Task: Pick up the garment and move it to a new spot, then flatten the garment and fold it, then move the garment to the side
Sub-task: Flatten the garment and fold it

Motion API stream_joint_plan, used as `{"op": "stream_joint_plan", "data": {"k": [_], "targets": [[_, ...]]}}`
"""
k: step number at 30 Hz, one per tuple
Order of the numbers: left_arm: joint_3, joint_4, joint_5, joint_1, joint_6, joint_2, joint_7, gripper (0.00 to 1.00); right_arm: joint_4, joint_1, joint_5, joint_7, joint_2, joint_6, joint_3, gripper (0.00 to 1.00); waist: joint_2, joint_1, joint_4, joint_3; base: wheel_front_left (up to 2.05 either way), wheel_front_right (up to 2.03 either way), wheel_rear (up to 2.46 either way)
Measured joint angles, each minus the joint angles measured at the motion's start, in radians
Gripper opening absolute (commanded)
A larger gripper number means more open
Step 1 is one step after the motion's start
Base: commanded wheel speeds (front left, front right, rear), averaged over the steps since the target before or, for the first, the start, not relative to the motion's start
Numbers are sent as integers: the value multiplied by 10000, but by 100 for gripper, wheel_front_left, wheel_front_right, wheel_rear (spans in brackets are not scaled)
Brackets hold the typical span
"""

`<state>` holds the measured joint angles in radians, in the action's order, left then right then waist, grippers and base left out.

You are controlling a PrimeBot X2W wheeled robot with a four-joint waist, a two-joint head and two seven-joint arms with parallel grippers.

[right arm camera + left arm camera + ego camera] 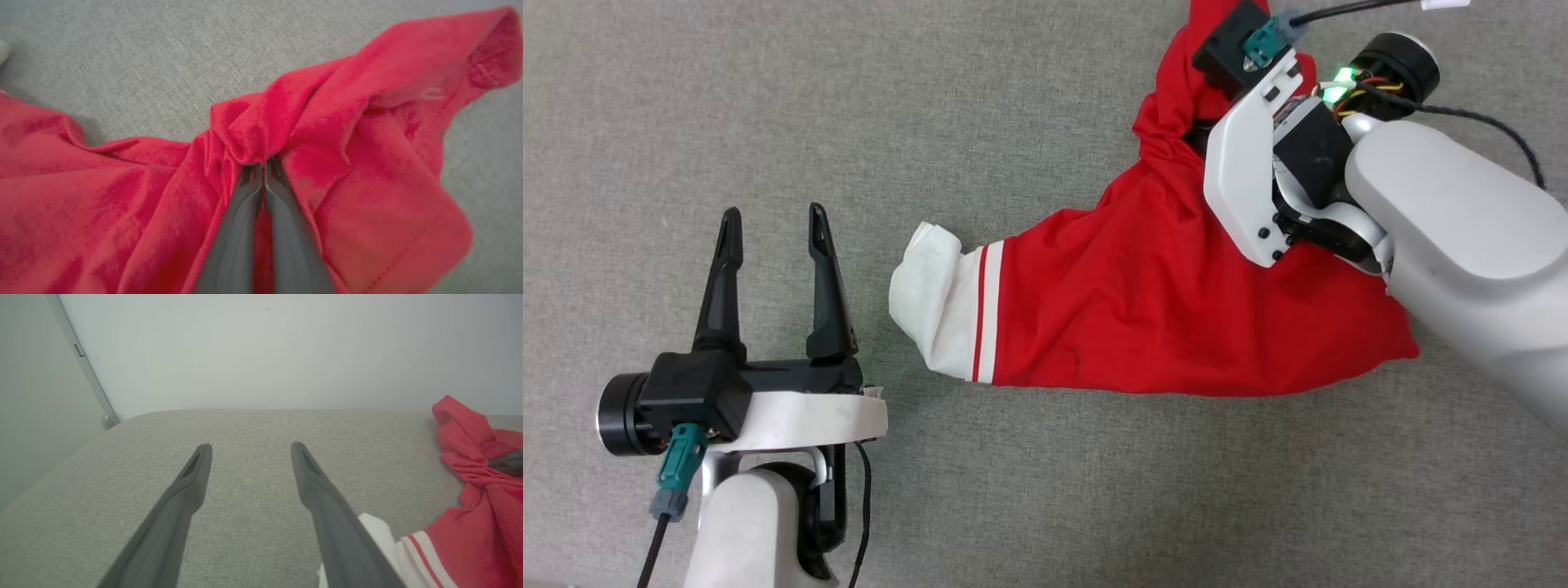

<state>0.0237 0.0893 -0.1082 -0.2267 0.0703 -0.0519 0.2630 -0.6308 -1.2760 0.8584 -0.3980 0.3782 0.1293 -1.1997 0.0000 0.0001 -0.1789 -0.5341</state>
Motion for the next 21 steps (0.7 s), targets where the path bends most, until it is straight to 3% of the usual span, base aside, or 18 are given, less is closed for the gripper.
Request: {"op": "stream_joint_plan", "data": {"k": [1,2,3,11,15,21], "targets": [[-13,-23,4,-1,-2,6,0,100,-2,-64,-4,163,29,0,-134,13,0,1,28,47,0,0,0],[-17,-61,12,0,-2,8,0,100,8,-99,50,368,98,12,-184,44,0,0,51,110,0,0,0],[-33,-82,23,7,0,8,0,100,58,-119,221,570,205,17,-180,100,0,1,70,187,0,0,0],[-228,-96,56,537,75,10,0,100,2128,-1045,876,826,2073,15,-320,100,0,0,408,1012,0,0,0],[-173,-92,-2,711,90,12,0,100,3214,-1343,1528,-288,3223,15,-385,100,0,0,557,1352,0,0,0],[-27,-75,-25,788,94,12,0,100,4449,-1438,2717,-3080,4621,15,-571,100,0,0,556,1512,0,0,0]]}}
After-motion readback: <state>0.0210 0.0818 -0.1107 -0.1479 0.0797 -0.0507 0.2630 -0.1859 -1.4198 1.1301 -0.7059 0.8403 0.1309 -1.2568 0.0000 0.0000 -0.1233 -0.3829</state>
